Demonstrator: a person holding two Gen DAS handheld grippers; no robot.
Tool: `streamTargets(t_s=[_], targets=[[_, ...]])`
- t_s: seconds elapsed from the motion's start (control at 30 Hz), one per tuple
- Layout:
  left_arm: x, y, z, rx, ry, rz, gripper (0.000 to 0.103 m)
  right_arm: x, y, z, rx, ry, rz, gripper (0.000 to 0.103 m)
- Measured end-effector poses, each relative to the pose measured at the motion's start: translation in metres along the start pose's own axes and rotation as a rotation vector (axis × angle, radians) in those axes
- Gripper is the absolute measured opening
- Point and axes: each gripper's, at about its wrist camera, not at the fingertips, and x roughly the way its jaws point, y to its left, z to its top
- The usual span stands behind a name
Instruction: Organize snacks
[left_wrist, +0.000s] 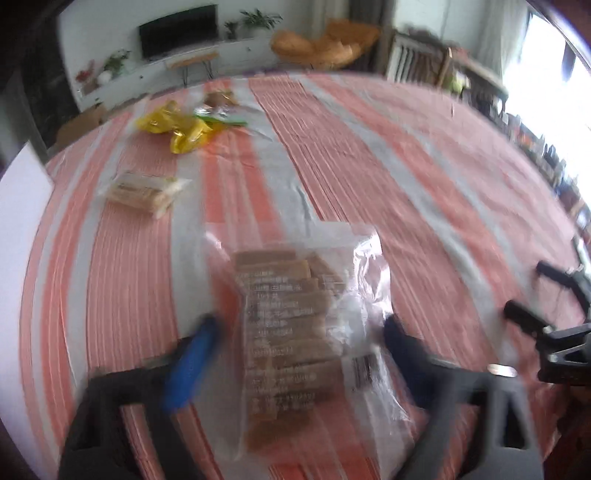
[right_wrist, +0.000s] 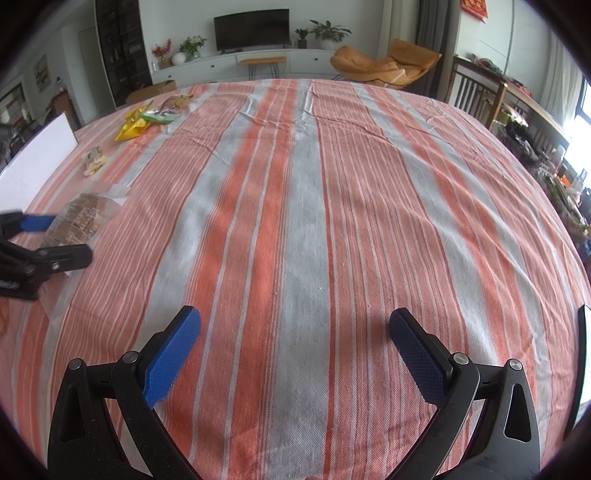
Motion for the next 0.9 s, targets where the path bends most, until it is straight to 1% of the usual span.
streamTargets(t_s=[0.03, 0.07, 0.1, 0.13, 0.17, 0.2, 0.27, 0.33, 0.37, 0.43, 0.47, 0.5, 0.53, 0.57, 0.63, 0.67, 0.9], targets=[[-0.004, 0.007, -0.003, -0.031, -0.004, -0.011, 0.054, 0.0, 0.0, 0.0, 0.0, 0.0, 0.0, 0.103], [-0.011, 0.019, -0.006, -0.078, -0.001, -0.007, 0.05, 0.0, 0.0, 0.0, 0.0, 0.0, 0.0, 0.103], [-0.014, 0.026, -0.008, -0.1, -0.002, -0.004, 0.048, 0.0, 0.0, 0.0, 0.0, 0.0, 0.0, 0.103], [-0.019, 0.038, -0.012, -0.127, -0.008, 0.015, 0.048, 0.0, 0.0, 0.0, 0.0, 0.0, 0.0, 0.103], [-0.025, 0.054, -0.018, -0.152, -0.014, 0.057, 0.048, 0.0, 0.0, 0.0, 0.0, 0.0, 0.0, 0.103], [-0.029, 0.062, -0.021, -0.165, -0.02, 0.074, 0.048, 0.0, 0.0, 0.0, 0.0, 0.0, 0.0, 0.103], [-0.034, 0.091, -0.028, -0.224, -0.021, 0.102, 0.048, 0.0, 0.0, 0.0, 0.0, 0.0, 0.0, 0.103], [-0.038, 0.117, -0.033, -0.279, -0.032, 0.114, 0.05, 0.0, 0.0, 0.0, 0.0, 0.0, 0.0, 0.103], [-0.038, 0.123, -0.035, -0.288, -0.041, 0.118, 0.053, 0.0, 0.0, 0.0, 0.001, 0.0, 0.0, 0.103], [-0.036, 0.133, -0.04, -0.302, -0.063, 0.142, 0.072, 0.0, 0.0, 0.0, 0.0, 0.0, 0.0, 0.103], [-0.033, 0.135, -0.043, -0.306, -0.059, 0.157, 0.089, 0.0, 0.0, 0.0, 0.0, 0.0, 0.0, 0.103], [-0.03, 0.135, -0.047, -0.295, -0.067, 0.167, 0.095, 0.0, 0.0, 0.0, 0.0, 0.0, 0.0, 0.103], [-0.029, 0.131, -0.051, -0.267, -0.085, 0.174, 0.096, 0.0, 0.0, 0.0, 0.0, 0.0, 0.0, 0.103], [-0.026, 0.127, -0.053, -0.243, -0.092, 0.189, 0.101, 0.0, 0.0, 0.0, 0.0, 0.0, 0.0, 0.103], [-0.024, 0.119, -0.052, -0.207, -0.095, 0.211, 0.103, 0.0, 0.0, 0.0, 0.0, 0.0, 0.0, 0.103], [-0.02, 0.116, -0.051, -0.187, -0.082, 0.216, 0.103, 0.0, 0.0, 0.0, 0.0, 0.0, 0.0, 0.103], [-0.023, 0.113, -0.049, -0.188, -0.083, 0.213, 0.103, 0.0, 0.0, 0.0, 0.0, 0.0, 0.0, 0.103]])
